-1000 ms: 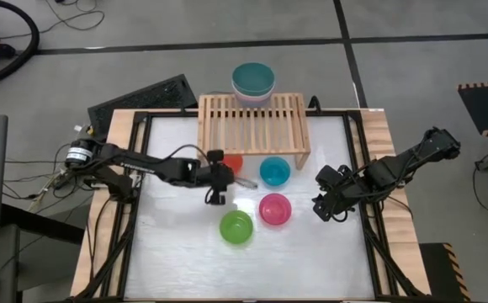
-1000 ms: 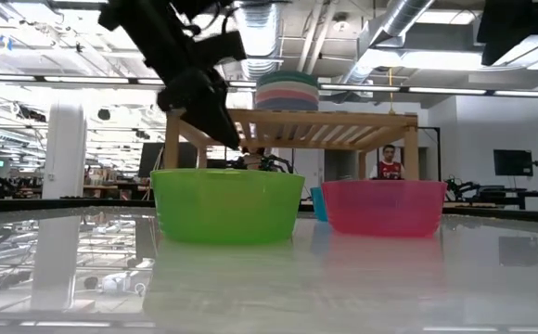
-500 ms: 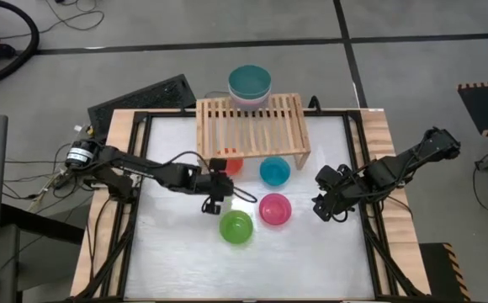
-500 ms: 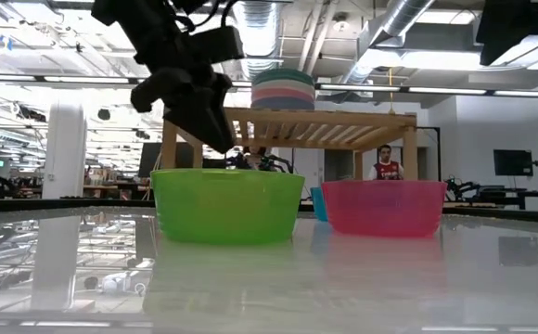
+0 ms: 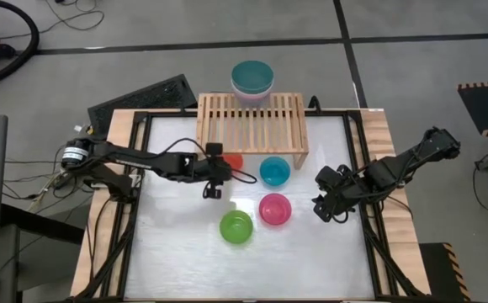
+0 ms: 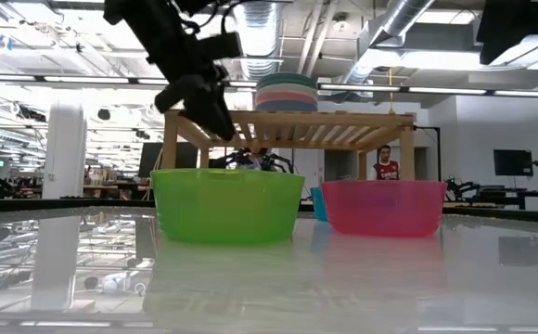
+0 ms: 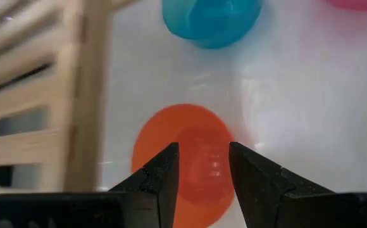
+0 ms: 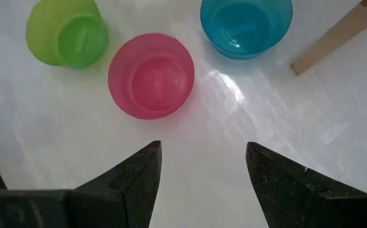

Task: Place and stack bowls onto a shelf
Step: Put the orange bowl on the shelf

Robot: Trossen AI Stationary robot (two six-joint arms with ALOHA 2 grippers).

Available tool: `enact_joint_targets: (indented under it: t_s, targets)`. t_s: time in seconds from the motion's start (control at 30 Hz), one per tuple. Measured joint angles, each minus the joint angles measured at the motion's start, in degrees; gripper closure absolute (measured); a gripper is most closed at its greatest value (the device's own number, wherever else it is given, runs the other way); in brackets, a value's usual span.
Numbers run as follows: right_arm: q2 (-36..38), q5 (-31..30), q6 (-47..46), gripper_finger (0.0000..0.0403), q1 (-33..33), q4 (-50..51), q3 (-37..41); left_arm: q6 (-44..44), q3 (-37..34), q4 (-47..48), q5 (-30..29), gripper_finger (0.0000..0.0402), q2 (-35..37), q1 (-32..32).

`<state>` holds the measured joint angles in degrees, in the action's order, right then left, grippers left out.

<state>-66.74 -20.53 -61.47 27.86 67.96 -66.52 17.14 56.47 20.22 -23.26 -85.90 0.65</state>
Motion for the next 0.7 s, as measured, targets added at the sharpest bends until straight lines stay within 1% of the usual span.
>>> enact_joint_targets:
  t_s: [0.1,0.2,0.3,0.37,0.43,0.5,0.6,0.7]
  targets:
    - [0.0,-0.6,0.0,0.0148,0.2,-0.6,0.4,-0.5,0.0,0.8,0.2,0.0278,2.5,-0.1]
    - [0.0,-0.6,0.0,0.0148,0.2,-1.2,1.4,-4.3,0.0,0.3,1.0,0.0278,5.6,-0.6]
    - [-0.1,-0.6,0.0,0.0148,0.2,-1.2,1.6,-5.8,0.1,-2.7,5.6,0.0279,7.8,-2.5]
    - [-0.1,-0.6,0.0,0.0148,0.1,-1.4,1.6,-5.8,0.1,-3.5,10.0,0.0284,8.0,-4.8]
    - [-0.1,-0.6,0.0,0.0148,0.1,-1.6,1.6,-5.8,-0.1,-3.2,14.4,0.0291,7.7,-7.0]
    - [-0.1,-0.6,0.0,0.0148,0.1,-1.6,1.6,-5.1,-0.5,-3.4,17.4,0.0297,6.2,-8.7]
    - [-0.1,-0.6,0.0,0.0148,0.1,-1.8,1.6,-2.7,-1.6,-2.7,18.0,0.0306,2.5,-10.1]
    - [-0.1,-0.6,0.0,0.0148,-0.2,-2.1,1.6,-2.1,-1.5,-5.1,18.4,0.0309,-1.4,-9.6]
